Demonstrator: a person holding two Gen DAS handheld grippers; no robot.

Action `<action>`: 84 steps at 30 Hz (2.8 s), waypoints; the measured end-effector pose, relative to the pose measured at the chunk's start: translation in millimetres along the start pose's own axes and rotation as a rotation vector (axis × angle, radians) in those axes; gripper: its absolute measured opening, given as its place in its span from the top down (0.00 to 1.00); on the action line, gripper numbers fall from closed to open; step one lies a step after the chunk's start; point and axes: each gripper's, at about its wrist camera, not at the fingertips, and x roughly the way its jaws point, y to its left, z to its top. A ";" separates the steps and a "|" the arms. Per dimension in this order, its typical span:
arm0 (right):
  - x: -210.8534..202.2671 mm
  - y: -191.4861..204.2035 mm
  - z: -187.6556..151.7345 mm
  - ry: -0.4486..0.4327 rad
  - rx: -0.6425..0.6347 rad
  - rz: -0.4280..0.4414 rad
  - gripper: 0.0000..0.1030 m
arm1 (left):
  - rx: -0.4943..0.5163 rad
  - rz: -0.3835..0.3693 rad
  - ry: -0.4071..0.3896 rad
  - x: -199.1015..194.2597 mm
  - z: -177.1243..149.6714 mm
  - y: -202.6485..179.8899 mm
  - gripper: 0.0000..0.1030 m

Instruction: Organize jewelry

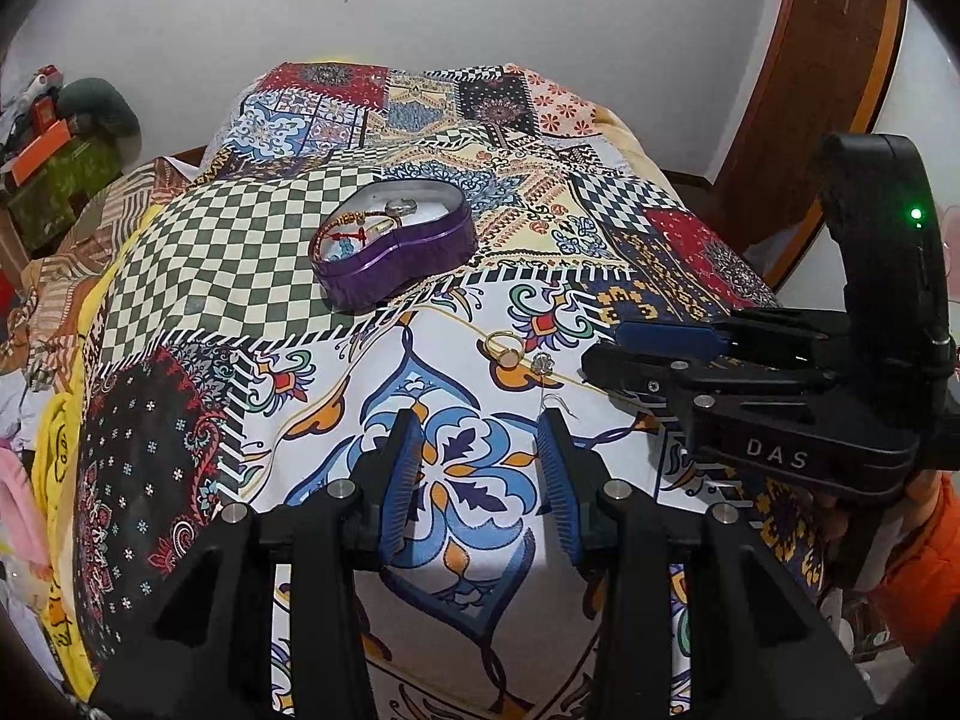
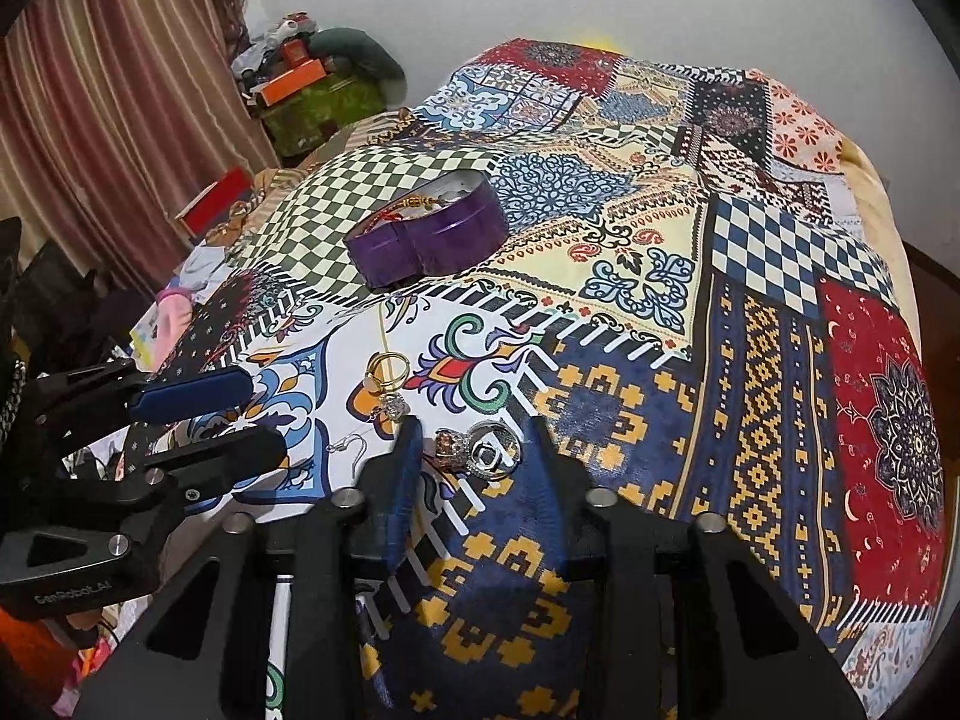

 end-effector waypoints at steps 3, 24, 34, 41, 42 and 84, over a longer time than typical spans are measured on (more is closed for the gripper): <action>-1.7 -1.8 0.9 -0.006 0.013 0.012 0.74 | -0.005 -0.022 0.012 3.2 0.6 -1.6 0.62; -37.6 -19.4 -4.5 -0.108 0.045 -0.042 0.74 | -0.012 -0.076 0.048 27.9 17.1 -21.0 0.77; -41.2 -23.6 -6.0 -0.115 0.058 -0.043 0.74 | -0.018 -0.054 0.044 43.4 27.6 -24.5 0.93; -45.1 -23.7 -4.6 -0.123 0.058 -0.046 0.74 | 0.000 -0.033 -0.012 28.2 24.8 -26.5 0.93; -45.8 -23.2 -4.2 -0.124 0.057 -0.047 0.74 | 0.000 -0.032 -0.019 24.4 25.0 -25.6 0.93; -29.5 28.5 74.1 -0.232 -0.069 -0.044 0.74 | -0.077 0.053 -0.280 -47.2 72.8 58.4 0.97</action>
